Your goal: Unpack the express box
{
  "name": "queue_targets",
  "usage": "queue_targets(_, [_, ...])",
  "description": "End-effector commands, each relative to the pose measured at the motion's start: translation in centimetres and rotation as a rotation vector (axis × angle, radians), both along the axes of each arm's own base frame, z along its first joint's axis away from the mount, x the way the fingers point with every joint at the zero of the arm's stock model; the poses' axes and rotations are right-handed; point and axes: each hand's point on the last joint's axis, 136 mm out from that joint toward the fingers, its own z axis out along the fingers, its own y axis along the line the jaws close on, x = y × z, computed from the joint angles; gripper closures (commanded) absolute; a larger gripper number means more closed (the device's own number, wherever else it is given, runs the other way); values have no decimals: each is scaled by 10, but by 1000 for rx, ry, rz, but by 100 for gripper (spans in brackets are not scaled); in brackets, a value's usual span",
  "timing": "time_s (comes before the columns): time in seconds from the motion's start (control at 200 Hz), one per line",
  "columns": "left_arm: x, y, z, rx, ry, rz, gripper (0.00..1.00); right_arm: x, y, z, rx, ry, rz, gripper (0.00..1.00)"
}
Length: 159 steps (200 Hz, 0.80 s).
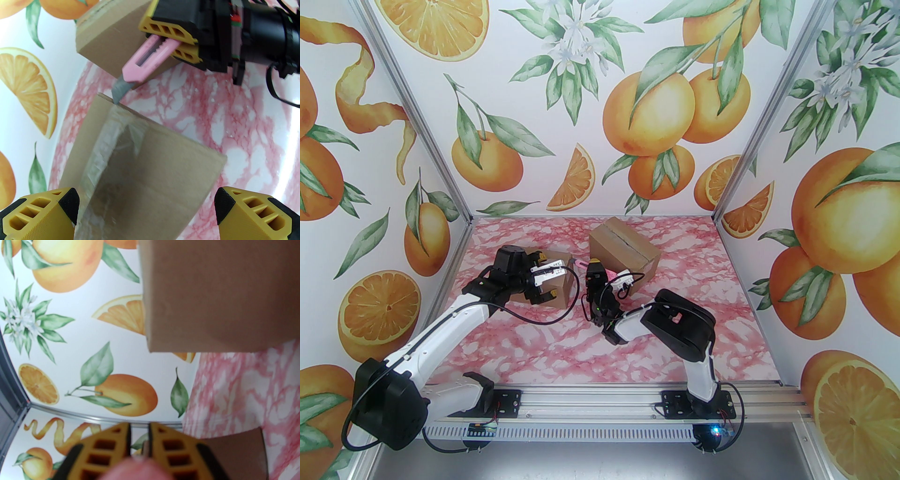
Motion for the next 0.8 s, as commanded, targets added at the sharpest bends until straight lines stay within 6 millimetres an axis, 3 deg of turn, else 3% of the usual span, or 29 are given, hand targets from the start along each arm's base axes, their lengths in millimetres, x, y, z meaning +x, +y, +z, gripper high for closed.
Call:
queue_targets(0.0, [5,-6,1,-53,-3,2,0,-4,11,-7,-28,35,29,100])
queue_targets(0.325, [8,-5,-5,-73,-3,29,0,-12,19,-5,-13,62,76,100])
queue_targets(0.791, [25,-3,3,-136,-51,117,0,-20,34,5,-30,105,185,100])
